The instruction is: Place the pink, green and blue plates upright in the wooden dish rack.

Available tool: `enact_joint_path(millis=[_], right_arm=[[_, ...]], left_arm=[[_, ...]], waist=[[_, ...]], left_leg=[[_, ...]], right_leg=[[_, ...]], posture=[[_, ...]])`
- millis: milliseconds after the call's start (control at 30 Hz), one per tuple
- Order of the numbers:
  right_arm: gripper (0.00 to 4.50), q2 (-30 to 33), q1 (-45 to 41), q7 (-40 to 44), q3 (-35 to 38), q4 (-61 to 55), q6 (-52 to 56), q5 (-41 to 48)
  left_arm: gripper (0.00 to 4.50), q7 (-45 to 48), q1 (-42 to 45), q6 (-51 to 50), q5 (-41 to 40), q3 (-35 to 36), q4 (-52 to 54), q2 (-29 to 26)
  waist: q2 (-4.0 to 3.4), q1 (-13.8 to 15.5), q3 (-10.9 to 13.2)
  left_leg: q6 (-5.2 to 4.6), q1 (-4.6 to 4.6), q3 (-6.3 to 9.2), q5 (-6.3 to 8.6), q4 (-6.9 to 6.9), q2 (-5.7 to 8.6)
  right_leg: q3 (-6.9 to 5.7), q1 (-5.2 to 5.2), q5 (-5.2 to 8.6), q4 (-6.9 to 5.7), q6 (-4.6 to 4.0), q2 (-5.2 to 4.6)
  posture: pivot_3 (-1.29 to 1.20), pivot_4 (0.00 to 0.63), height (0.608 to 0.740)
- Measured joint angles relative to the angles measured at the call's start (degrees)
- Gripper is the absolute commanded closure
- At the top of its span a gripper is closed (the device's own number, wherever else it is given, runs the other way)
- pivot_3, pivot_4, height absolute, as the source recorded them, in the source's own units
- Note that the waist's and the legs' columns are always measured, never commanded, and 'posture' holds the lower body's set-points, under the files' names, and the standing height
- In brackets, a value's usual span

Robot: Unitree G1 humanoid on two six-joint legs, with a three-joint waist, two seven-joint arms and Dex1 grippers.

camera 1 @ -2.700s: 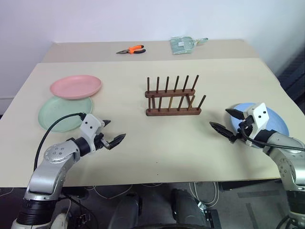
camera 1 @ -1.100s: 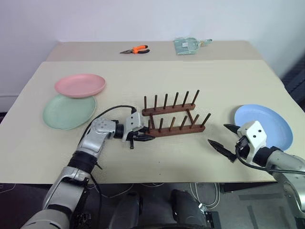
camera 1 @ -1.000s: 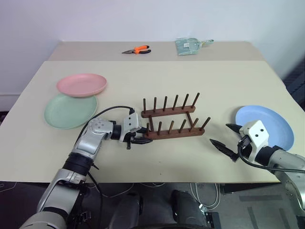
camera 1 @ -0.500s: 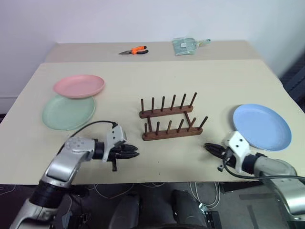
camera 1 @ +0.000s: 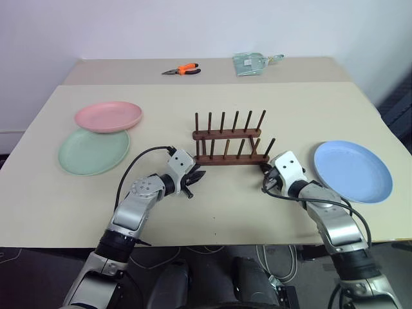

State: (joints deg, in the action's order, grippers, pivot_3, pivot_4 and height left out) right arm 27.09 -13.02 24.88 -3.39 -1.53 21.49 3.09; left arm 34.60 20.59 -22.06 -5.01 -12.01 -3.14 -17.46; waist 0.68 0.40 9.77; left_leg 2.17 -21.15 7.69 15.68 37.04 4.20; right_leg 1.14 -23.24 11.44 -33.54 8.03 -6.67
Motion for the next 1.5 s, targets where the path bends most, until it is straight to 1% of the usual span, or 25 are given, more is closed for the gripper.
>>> enact_joint_path(millis=[33,100,133,200,233,267,300,333,367,433,533,567,667,800,967,1100,1200,1300,1367,1400,1433,1500], right_arm=[[3.99,0.0,-0.27,0.5,0.02,0.14,0.07,0.35],[3.35,0.3,-0.14,2.74,0.06,-0.46,0.15,1.38],[2.76,1.01,0.51,4.48,0.02,-1.39,0.13,2.06],[1.83,2.36,2.07,7.03,0.03,-3.53,0.07,2.9],[1.39,2.88,2.9,8.08,0.08,-4.68,0.1,3.32],[0.85,3.23,3.63,9.04,0.02,-5.89,0.18,3.77],[0.48,3.3,4.18,9.85,-0.23,-7.09,0.2,3.97],[0.42,3.29,4.36,10.46,-0.79,-8.06,0.2,4.04],[0.42,3.27,4.53,10.89,-1.21,-8.89,0.19,4.09],[0.42,3.17,4.51,11.15,-2.29,-9.41,-0.04,3.87],[0.42,2.97,4.44,11.27,-3.57,-9.14,-0.71,3.25],[0.42,2.82,4.03,11.27,-3.78,-8.5,-0.85,3.0],[0.42,2.55,2.99,11.22,-4.15,-7.23,-1.3,2.58],[0.42,2.15,2.71,11.21,-4.17,-6.95,-2.19,2.18],[0.42,1.44,2.69,11.04,-4.18,-6.68,-3.15,1.92],[0.42,1.16,2.78,10.04,-4.15,-6.64,-3.37,1.54],[0.42,1.03,3.15,9.12,-4.09,-6.67,-3.54,1.48],[0.42,1.04,4.08,8.61,-3.16,-7.36,-3.52,1.74],[0.0,1.52,5.18,9.17,-1.61,-9.22,-2.67,2.99],[0.0,2.09,5.78,9.83,-0.8,-10.45,-1.88,3.98],[0.0,3.94,6.61,11.5,0.15,-12.78,-0.34,5.68],[0.0,6.53,7.07,13.73,2.63,-16.74,2.37,8.66]], left_arm=[[3.37,0.07,-0.2,0.31,-0.07,0.06,0.11,-0.32],[2.84,0.73,-1.51,0.25,-0.93,1.08,1.43,-1.66],[2.47,1.54,-2.7,-0.07,-2.11,2.49,2.41,-2.76],[1.55,2.93,-4.56,-1.96,-5.55,5.75,4.34,-4.14],[1.1,3.12,-5.23,-3.44,-7.62,8.04,4.83,-4.59],[0.54,2.48,-5.33,-4.74,-9.64,10.97,5.26,-4.55],[0.14,0.66,-4.64,-6.0,-11.51,14.45,5.47,-4.32],[0.02,-1.83,-3.28,-6.89,-12.77,18.02,5.36,-4.2],[0.02,-4.88,-1.04,-7.6,-13.69,21.65,5.29,-3.95],[0.02,-15.2,5.98,-8.62,-15.88,30.38,4.13,-1.24],[0.02,-29.74,14.18,-8.96,-18.35,40.8,3.72,1.87],[0.02,-34.72,16.03,-9.15,-19.33,44.0,3.65,3.5],[0.02,-44.55,17.33,-11.2,-21.72,49.82,2.8,6.37],[0.02,-51.47,18.19,-14.97,-26.56,54.5,1.33,7.45],[0.02,-57.53,20.98,-18.18,-33.14,60.13,-3.31,6.74],[0.02,-59.36,24.64,-18.64,-38.86,65.01,-13.51,5.04],[0.88,-58.54,27.41,-17.38,-41.27,65.92,-21.1,3.18],[2.3,-57.61,28.41,-15.49,-41.84,65.69,-25.74,2.36],[3.31,-56.08,28.41,-14.66,-41.87,65.19,-26.88,2.25],[3.8,-55.2,28.4,-14.69,-41.8,64.34,-26.89,2.22],[4.23,-52.9,27.68,-15.05,-41.68,61.92,-25.51,2.01],[4.23,-48.77,26.55,-16.25,-41.61,57.76,-21.39,1.7]], waist=[[0.0,-0.07,0.0],[-0.01,-0.48,0.0],[-0.01,-0.87,0.0],[-0.02,-1.28,0.01],[-0.01,-1.34,0.04],[0.0,-1.28,0.07],[0.01,-1.2,0.08],[0.03,-1.14,0.09],[0.04,-1.1,0.09],[0.14,-0.68,0.1],[0.2,-0.74,0.07],[0.21,-0.76,0.07],[0.26,-0.97,0.08],[0.37,-0.96,0.11],[0.4,-0.97,0.1],[0.42,-0.92,0.1],[0.44,-0.89,0.1],[0.44,-0.96,0.1],[0.45,-0.97,0.11],[0.45,-0.97,0.11],[0.46,-0.86,0.13],[0.54,-0.91,0.17]], left_leg=[[0.0,0.0,0.0,0.0,0.0,0.0],[0.0,0.0,0.0,0.0,-0.06,-0.02],[0.0,-0.01,0.02,0.0,-0.1,-0.02],[-0.01,-0.04,0.03,0.01,-0.13,-0.04],[-0.01,-0.06,0.03,0.01,-0.13,-0.04],[-0.01,-0.12,0.08,0.01,-0.11,-0.05],[0.0,-0.17,0.12,0.0,-0.07,-0.06],[0.0,-0.16,0.14,0.0,-0.04,-0.06],[0.0,-0.17,0.14,0.0,-0.03,-0.05],[0.02,-0.17,0.21,-0.01,0.04,-0.01],[0.03,-0.15,0.17,0.0,-0.02,0.06],[0.04,-0.16,0.17,0.0,-0.02,0.09],[0.05,-0.18,0.14,0.0,-0.04,0.09],[0.08,-0.19,0.16,-0.02,-0.03,0.09],[0.08,-0.18,0.15,-0.02,-0.03,0.1],[0.1,-0.18,0.17,-0.03,-0.02,0.1],[0.11,-0.19,0.16,-0.04,-0.02,0.12],[0.11,-0.19,0.16,-0.04,-0.03,0.12],[0.11,-0.2,0.16,-0.04,-0.03,0.12],[0.11,-0.21,0.16,-0.04,-0.03,0.12],[0.11,-0.24,0.16,-0.04,-0.03,0.12],[0.11,-0.25,0.16,-0.04,-0.02,0.12]], right_leg=[[0.0,-0.01,-0.01,0.0,-0.01,0.0],[0.0,-0.05,-0.06,0.0,-0.06,0.0],[-0.01,-0.06,-0.09,-0.01,-0.11,0.01],[-0.01,-0.12,-0.09,-0.03,-0.11,0.02],[-0.01,-0.15,-0.09,-0.05,-0.11,0.02],[-0.04,-0.19,-0.09,-0.05,-0.1,0.03],[-0.06,-0.21,-0.09,-0.06,-0.09,0.06],[-0.07,-0.2,0.02,-0.07,0.09,0.06],[-0.07,-0.2,0.02,-0.07,0.09,0.06],[-0.09,-0.12,0.02,-0.05,0.12,0.03],[-0.05,-0.1,0.0,0.05,0.14,-0.06],[-0.05,-0.09,-0.03,0.07,0.11,-0.07],[-0.05,-0.13,-0.06,0.06,0.07,-0.03],[-0.06,-0.13,-0.06,0.04,0.07,-0.02],[-0.07,-0.11,-0.06,0.04,0.07,-0.02],[-0.08,-0.13,-0.06,0.0,0.07,-0.01],[-0.07,-0.13,-0.06,0.0,0.07,-0.03],[-0.07,-0.14,-0.06,0.0,0.06,-0.02],[-0.07,-0.14,-0.06,0.0,0.06,-0.02],[-0.07,-0.14,-0.06,0.01,0.06,-0.02],[-0.07,-0.15,-0.06,0.02,0.06,-0.03],[-0.07,-0.14,-0.07,0.04,0.06,-0.03]], posture=[[0.0,0.15,0.74],[0.0,0.15,0.74],[0.0,0.15,0.74],[0.0,0.15,0.74],[0.0,0.15,0.74],[0.0,0.15,0.74],[0.0,0.15,0.74],[0.0,0.15,0.74],[0.0,0.15,0.74],[0.0,0.15,0.74],[0.0,0.15,0.74],[0.0,0.15,0.74],[0.0,0.15,0.74],[0.0,0.15,0.74],[0.0,0.15,0.74],[0.0,0.15,0.74],[0.0,0.15,0.74],[0.0,0.15,0.74],[0.0,0.15,0.74],[0.0,0.15,0.74],[0.0,0.15,0.74],[0.0,0.15,0.74]])
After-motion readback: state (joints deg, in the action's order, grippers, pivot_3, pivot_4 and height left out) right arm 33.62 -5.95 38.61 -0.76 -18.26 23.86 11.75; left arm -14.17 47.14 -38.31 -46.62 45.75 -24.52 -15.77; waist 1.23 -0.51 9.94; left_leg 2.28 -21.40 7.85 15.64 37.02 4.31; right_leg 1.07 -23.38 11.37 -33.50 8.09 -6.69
